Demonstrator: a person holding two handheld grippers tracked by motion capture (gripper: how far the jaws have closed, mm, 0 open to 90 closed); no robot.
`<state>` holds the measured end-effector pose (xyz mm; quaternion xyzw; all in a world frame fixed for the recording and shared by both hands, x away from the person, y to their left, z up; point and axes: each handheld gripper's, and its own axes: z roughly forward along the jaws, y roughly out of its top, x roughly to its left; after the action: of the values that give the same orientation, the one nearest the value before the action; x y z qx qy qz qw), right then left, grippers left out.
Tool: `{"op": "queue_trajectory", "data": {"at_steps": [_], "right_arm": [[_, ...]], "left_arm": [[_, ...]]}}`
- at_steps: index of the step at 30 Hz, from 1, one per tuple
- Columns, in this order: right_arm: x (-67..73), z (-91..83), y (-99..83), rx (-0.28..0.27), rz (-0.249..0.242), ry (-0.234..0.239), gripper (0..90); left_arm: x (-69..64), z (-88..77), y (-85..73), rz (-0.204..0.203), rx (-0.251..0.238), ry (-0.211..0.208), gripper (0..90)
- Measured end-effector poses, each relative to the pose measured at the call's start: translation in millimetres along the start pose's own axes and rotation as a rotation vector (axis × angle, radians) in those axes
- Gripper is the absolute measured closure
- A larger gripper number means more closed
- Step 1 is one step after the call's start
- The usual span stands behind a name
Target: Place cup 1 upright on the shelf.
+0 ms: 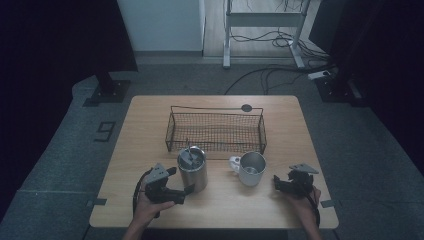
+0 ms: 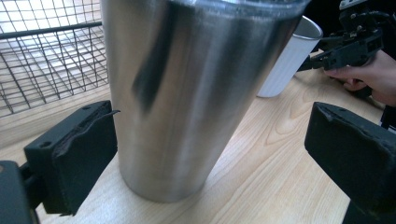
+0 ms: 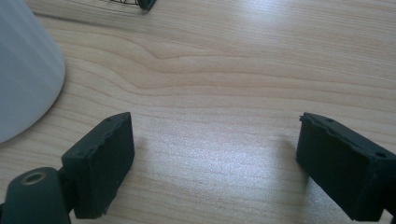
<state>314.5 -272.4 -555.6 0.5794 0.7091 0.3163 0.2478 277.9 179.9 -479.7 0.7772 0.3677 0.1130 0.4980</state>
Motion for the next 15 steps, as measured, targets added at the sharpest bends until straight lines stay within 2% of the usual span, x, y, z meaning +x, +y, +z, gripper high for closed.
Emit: {"op": "queue_trajectory", "data": {"at_steps": [9,15], "right_arm": [[0.0,0.0,0.0,0.000,0.000,0.000,11.5],[0.0,-0.1,0.0,-0.001,-0.001,0.001,11.6]], "left_arm": [[2.6,9.4,4.3,0.010,0.004,0.016,2.6],[4.0,16.4,8.9,0.003,0.008,0.026,2.8]]}}
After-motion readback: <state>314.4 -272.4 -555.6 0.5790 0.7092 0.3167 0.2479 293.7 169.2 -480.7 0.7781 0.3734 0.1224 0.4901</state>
